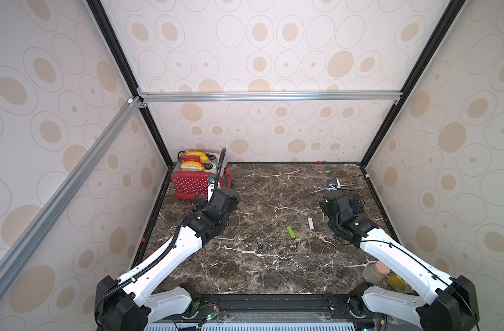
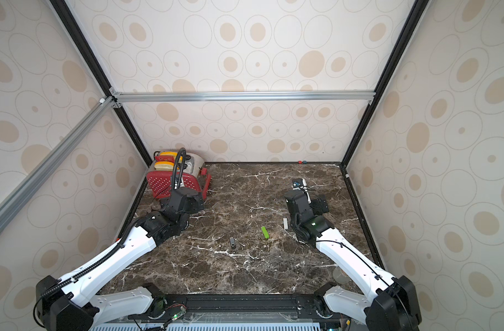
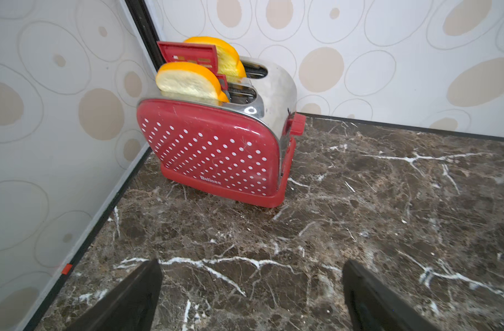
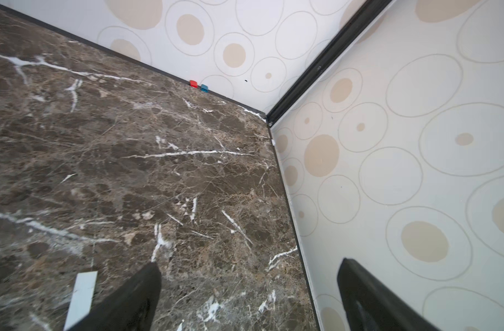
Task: Close the usb drive cover
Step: Reset both arms
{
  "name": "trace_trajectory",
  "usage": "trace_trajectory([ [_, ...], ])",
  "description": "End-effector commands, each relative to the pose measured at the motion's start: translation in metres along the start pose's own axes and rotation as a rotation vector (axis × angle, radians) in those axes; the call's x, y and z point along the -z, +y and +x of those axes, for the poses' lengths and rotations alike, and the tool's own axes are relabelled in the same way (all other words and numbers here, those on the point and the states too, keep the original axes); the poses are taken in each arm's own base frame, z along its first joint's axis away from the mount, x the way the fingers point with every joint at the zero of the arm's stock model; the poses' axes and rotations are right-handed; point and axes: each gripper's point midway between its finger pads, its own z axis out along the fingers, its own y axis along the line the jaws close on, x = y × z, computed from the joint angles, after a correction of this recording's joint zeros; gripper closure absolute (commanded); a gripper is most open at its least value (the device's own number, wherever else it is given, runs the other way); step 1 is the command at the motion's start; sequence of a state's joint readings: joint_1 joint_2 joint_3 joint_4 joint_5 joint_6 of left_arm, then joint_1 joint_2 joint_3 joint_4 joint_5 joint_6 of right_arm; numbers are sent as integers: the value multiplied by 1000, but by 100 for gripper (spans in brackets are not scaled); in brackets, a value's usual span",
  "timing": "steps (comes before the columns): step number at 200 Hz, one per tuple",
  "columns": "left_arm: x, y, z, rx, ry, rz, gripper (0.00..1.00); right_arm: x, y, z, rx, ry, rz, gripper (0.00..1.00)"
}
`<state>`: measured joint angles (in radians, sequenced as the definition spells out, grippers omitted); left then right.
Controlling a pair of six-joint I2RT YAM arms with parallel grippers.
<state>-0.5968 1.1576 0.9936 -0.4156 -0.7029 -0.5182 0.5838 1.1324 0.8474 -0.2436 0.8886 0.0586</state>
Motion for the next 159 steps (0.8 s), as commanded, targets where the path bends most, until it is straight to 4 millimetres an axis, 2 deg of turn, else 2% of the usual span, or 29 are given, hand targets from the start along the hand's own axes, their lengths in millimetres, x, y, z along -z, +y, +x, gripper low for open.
trace_trajectory([
  [1,-3,13,1,-56,-34,-50,1,-8,-10,11,-3,7,72,0],
  [51,-10,18,3,-80,-41,-72,1,-14,-34,19,-60,-75,162,0],
  [72,-16,20,7,-70,-30,-80,1,-21,-34,29,-91,-78,143,0],
  [113,-37,36,19,-51,10,-147,1,-45,-16,58,-177,-119,95,1],
  [138,-44,46,21,-50,4,-185,1,-59,4,59,-146,-147,-13,1],
  [159,-50,48,23,-60,-19,-185,1,-71,14,69,-139,-158,-87,1],
])
